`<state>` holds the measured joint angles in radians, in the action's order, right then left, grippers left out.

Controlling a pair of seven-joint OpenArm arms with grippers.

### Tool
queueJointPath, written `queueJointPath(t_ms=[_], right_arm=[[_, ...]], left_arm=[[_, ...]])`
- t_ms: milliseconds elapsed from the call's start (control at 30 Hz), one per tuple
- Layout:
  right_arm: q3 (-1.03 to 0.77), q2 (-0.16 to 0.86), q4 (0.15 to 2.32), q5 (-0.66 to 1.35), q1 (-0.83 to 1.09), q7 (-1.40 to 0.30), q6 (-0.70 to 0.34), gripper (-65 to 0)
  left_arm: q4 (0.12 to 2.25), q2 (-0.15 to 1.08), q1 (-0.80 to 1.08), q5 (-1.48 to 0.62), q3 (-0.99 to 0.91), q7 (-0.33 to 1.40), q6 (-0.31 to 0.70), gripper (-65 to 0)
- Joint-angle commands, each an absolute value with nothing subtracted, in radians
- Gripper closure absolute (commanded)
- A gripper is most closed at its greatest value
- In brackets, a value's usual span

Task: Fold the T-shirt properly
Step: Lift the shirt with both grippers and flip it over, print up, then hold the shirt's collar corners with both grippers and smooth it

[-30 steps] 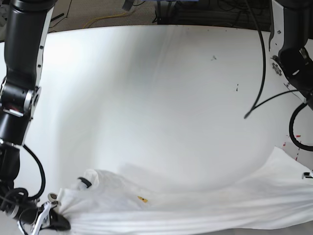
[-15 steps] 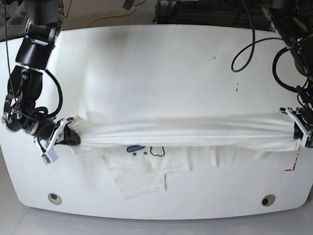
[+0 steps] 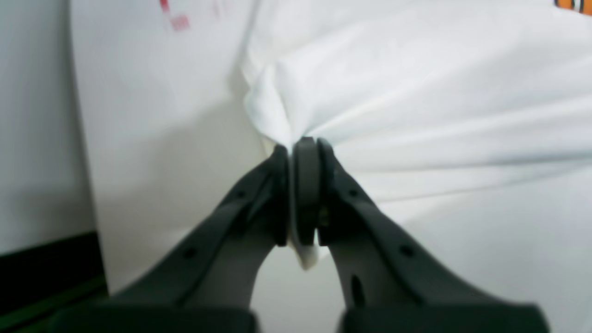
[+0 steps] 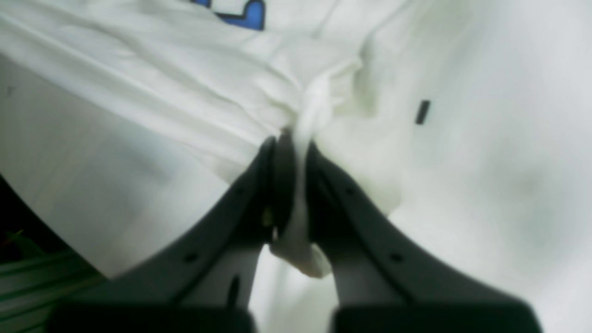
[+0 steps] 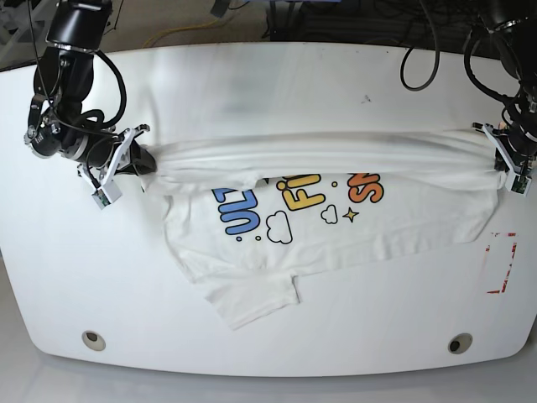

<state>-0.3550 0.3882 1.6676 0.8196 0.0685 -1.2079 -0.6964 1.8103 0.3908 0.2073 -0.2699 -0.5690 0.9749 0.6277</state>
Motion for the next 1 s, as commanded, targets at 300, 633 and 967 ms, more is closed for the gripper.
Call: queueJointPath(t_ms=[300,633,967], right_arm=[[-0.363,0.387,1.713,0.849,0.179,-1.256,-0.698,0.0],[-0.366,0.432,1.719,0.854,0.292,-1.257,-0.698,-36.1],[-0.521,0.423,1.871,0.855,0.381,-1.259,-0.698,-36.5]], left_arm=[[1.821,0.414,0.358,-0.265,-0.601,0.923,0.698,-31.9],[1.656,0.453,0.378,-0.274,-0.602,0.923,0.698,-47.6],[1.755,0.449,0.375,-0.274,-0.748,0.924,0.698,-41.3]])
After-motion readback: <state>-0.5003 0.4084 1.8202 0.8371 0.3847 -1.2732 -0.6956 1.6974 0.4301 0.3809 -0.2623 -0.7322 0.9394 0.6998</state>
